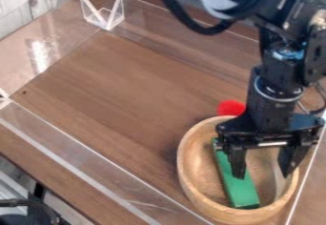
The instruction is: Remove the green block from the brown bowl and put it on the table
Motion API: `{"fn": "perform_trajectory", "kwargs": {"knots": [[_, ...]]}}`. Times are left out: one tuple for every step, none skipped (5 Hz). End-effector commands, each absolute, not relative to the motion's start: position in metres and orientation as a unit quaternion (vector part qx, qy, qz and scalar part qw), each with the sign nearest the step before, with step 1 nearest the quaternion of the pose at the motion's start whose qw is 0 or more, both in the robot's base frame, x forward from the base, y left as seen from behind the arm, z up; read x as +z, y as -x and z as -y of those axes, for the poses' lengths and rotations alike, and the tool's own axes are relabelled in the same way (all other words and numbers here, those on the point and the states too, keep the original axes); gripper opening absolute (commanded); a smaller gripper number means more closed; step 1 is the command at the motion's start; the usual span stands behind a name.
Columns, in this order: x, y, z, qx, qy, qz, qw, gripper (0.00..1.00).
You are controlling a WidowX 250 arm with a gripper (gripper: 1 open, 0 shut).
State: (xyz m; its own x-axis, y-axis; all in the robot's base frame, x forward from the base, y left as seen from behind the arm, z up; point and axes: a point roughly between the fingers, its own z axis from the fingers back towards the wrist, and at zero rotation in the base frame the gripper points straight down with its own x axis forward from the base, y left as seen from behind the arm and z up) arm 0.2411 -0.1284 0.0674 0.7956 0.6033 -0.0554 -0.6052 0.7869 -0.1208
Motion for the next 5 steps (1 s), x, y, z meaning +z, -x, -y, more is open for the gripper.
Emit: {"fn": "perform_trajectory", "kwargs": {"knots": [[0.077, -0.238, 0.126, 0.346, 0.084, 0.024, 0.934, 1.00], [0.075, -0.231, 0.128, 0.349, 0.091, 0.029, 0.932, 1.00], [0.077, -0.227, 0.130, 0.328, 0.088, 0.028, 0.940, 1.00], [0.081, -0.225, 0.133, 0.315, 0.083, 0.031, 0.945, 1.00], [0.087, -0.229, 0.132, 0.331, 0.083, 0.036, 0.939, 1.00]]}}
